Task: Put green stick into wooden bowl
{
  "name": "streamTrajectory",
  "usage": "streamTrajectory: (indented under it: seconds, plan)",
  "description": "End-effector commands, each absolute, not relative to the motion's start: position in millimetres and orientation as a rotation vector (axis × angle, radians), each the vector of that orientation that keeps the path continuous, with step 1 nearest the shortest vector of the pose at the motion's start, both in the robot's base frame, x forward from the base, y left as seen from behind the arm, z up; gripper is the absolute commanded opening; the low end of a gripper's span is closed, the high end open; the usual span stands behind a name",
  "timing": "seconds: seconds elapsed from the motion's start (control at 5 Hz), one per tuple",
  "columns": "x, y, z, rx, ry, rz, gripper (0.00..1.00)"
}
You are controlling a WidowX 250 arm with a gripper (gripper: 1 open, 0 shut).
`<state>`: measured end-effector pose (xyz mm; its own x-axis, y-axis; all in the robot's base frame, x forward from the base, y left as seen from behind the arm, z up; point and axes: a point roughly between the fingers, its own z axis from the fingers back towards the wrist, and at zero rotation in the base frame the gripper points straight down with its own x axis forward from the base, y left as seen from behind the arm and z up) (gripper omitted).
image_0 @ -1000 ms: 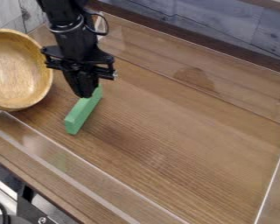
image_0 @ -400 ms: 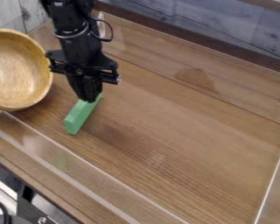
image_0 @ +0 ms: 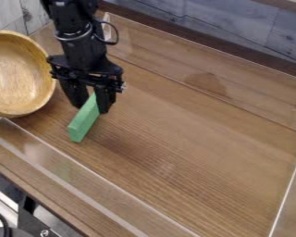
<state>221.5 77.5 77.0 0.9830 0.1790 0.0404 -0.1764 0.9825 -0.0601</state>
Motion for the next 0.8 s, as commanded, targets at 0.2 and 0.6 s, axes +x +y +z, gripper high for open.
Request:
streamTrajectory:
  seconds: [0.2, 0.6]
  plan:
    - [231.6, 87.7, 86.9, -0.034, -0.113, 0.194, 0.0]
    - [233.6, 83.6, 95.7, -0.052, -0.115, 0.185, 1.0]
